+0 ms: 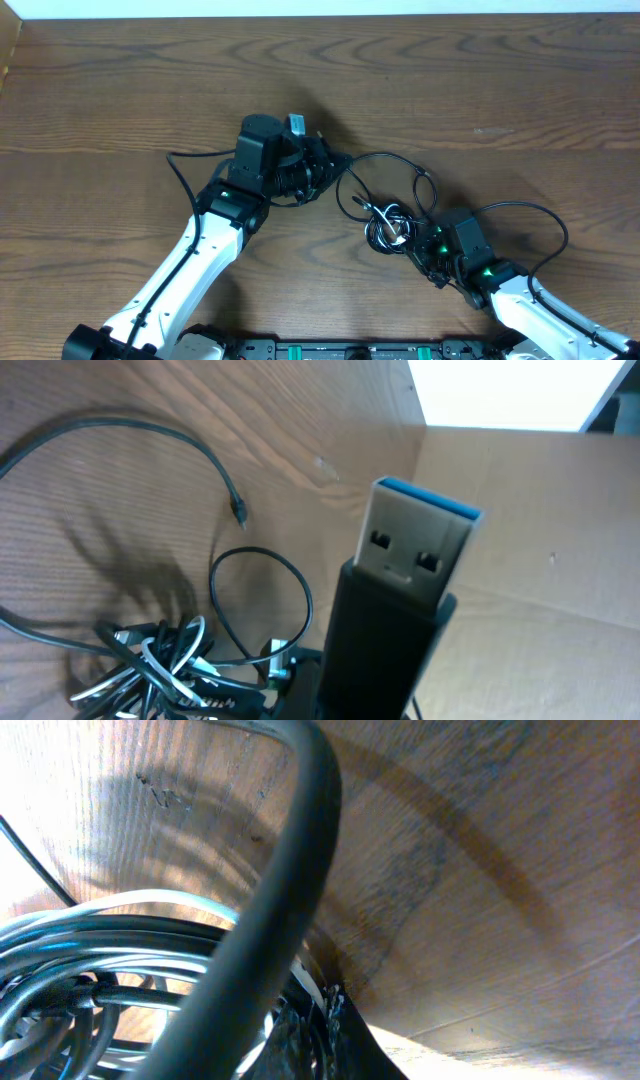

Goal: Untangle cables

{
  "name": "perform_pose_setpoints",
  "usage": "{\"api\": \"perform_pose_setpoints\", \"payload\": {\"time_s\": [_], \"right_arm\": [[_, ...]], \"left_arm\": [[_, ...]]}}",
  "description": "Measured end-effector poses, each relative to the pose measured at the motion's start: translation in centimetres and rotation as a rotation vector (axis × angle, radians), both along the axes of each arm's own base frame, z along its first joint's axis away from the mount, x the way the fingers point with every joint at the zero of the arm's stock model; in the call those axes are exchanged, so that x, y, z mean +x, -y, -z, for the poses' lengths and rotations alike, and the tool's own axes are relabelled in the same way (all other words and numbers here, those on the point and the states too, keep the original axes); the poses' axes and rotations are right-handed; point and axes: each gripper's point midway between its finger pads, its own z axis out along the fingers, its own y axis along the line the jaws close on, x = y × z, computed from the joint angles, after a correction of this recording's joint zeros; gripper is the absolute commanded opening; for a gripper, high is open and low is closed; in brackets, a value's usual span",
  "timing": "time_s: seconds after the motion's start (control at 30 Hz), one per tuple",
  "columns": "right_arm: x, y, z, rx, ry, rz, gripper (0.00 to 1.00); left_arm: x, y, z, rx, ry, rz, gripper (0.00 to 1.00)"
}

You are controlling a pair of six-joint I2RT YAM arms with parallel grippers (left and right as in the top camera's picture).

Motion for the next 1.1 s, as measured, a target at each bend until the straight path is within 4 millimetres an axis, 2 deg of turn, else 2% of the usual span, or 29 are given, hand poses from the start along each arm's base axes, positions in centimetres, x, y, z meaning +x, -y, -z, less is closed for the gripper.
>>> {"api": "perform_pose_setpoints", "payload": {"time_s": [0.17, 0.37, 0.47, 0.63, 0.73, 0.93, 1.1], "right_arm": [[0.0, 0.0, 0.0, 0.000, 0.000, 0.000, 0.03], [0.0, 0.0, 0.0, 0.000, 0.002, -0.002, 0.01], [0.1, 0.6, 0.0, -0.016, -0.005, -0.021, 0.01], [-0.8, 3.6, -0.3, -0.119, -0.111, -0.033, 0.01], [-0.5, 4.8, -1.3, -0.169, -0.130, -0.043, 0.02], [0.9, 5.2, -3.3, -0.235, -0.069, -0.165, 0.01], [1.3, 3.9, -4.4, -0.211, -0.004, -0.329, 0.02]], "left_arm": [[-0.6, 1.1, -1.7, -0.039, 0.116, 0.117, 0.08], [-1.9, 3.1, -7.2, -0.193, 0.387, 0.325, 0.07], [-2.9, 3.3, -8.5, -0.238, 0.446, 0.398, 0.08], [-2.3, 1.8, -8.4, -0.250, 0.444, 0.403, 0.08], [-1.2, 0.3, -8.1, -0.246, 0.433, 0.369, 0.08], [-0.2, -1.4, -7.3, -0.228, 0.400, 0.319, 0.08], [-0.5, -2.0, -5.4, -0.180, 0.337, 0.308, 0.08]]}}
